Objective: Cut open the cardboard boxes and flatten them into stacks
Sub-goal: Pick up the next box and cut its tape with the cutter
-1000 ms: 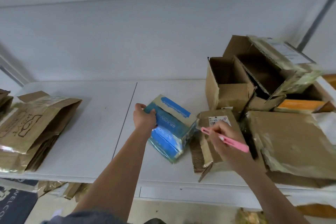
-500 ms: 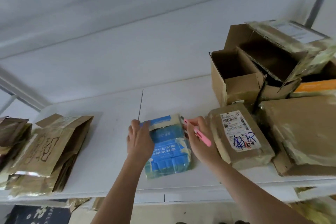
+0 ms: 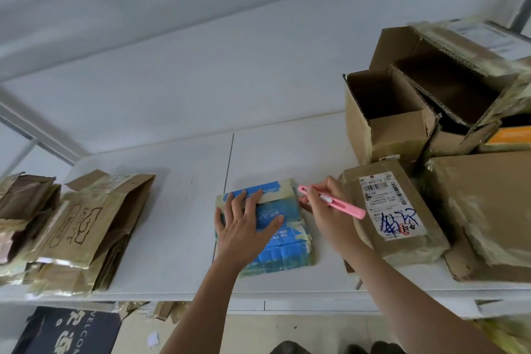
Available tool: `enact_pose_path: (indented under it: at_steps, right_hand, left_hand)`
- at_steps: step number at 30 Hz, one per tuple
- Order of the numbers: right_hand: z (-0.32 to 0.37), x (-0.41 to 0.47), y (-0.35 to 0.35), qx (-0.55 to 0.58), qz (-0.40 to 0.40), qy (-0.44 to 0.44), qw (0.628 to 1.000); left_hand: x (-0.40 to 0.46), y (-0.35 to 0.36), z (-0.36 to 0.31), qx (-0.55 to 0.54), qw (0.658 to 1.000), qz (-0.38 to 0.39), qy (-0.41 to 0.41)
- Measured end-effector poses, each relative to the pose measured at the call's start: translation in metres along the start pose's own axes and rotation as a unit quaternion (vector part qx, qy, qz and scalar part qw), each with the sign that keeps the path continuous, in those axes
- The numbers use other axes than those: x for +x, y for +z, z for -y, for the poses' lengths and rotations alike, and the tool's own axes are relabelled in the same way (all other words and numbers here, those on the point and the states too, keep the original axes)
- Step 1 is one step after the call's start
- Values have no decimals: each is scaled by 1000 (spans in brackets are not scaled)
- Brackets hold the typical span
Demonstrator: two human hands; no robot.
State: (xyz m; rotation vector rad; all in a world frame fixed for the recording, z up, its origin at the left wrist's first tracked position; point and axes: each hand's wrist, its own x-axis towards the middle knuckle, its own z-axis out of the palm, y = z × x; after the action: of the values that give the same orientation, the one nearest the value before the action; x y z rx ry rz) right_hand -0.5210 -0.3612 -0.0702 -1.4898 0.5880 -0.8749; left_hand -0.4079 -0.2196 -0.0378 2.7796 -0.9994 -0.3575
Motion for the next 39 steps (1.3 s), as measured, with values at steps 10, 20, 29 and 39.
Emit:
enact_pose_path:
  at_steps: [10,20,29,39]
  right_hand:
    - [3,8,-2,-70,17,-66,995]
    - [26,19,-17,-196,157,-117,961]
    - [28,-6,-28,-189,170,-129,959]
    - [19,-25,-43,-115,138,-94,979]
  left_hand:
    - [-2,-5,1,-8,1000,22,10]
    - [-3,0,2,1,1000,13,17]
    - [-5,0,4,-1,999,19,28]
    - [0,-5,3,-15,999,12,29]
